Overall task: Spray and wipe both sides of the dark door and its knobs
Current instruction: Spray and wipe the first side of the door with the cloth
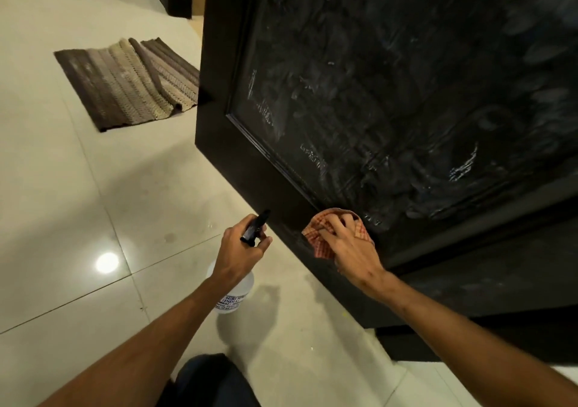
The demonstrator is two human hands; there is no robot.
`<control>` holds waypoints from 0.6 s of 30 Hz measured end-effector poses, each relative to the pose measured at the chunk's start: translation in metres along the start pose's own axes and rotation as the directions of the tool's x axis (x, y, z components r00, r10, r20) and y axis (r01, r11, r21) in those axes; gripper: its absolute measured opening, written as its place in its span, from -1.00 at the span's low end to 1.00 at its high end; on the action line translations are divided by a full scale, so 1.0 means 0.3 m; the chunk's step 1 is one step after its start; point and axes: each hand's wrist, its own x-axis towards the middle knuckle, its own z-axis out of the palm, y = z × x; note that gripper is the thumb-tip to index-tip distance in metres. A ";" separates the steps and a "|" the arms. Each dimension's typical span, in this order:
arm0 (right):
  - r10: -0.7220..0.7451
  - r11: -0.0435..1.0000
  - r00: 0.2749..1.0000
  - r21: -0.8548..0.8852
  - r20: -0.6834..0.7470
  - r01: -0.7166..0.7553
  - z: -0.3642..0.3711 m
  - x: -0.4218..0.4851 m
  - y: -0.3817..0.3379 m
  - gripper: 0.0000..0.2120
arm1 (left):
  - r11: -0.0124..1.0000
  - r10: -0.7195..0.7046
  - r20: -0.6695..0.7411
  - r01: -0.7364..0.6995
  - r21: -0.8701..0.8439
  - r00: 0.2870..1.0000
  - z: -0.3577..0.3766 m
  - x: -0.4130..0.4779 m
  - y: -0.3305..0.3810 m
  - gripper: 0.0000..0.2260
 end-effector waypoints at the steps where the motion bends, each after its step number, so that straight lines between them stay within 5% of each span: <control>1: 0.063 0.996 0.998 0.066 0.000 -0.063 -0.029 -0.025 -0.013 -0.24 | 1.000 0.008 -0.001 -0.008 -0.001 1.000 -0.013 0.003 0.017 -0.80; 5: 0.209 0.950 0.978 0.237 0.005 -0.204 -0.079 -0.138 -0.012 -0.14 | 0.999 0.031 -0.016 -0.032 -0.014 0.999 -0.027 0.026 0.050 -0.80; 10: 0.359 0.901 0.919 0.318 -0.162 -0.295 -0.155 -0.304 0.050 -0.33 | 0.997 0.022 0.044 -0.018 -0.080 0.999 0.014 0.030 0.098 -0.77; 18: 0.397 0.906 0.812 0.323 -0.428 -0.273 -0.180 -0.338 0.128 -0.41 | 0.989 0.141 0.101 -0.136 -0.054 0.985 0.109 -0.062 0.191 -0.82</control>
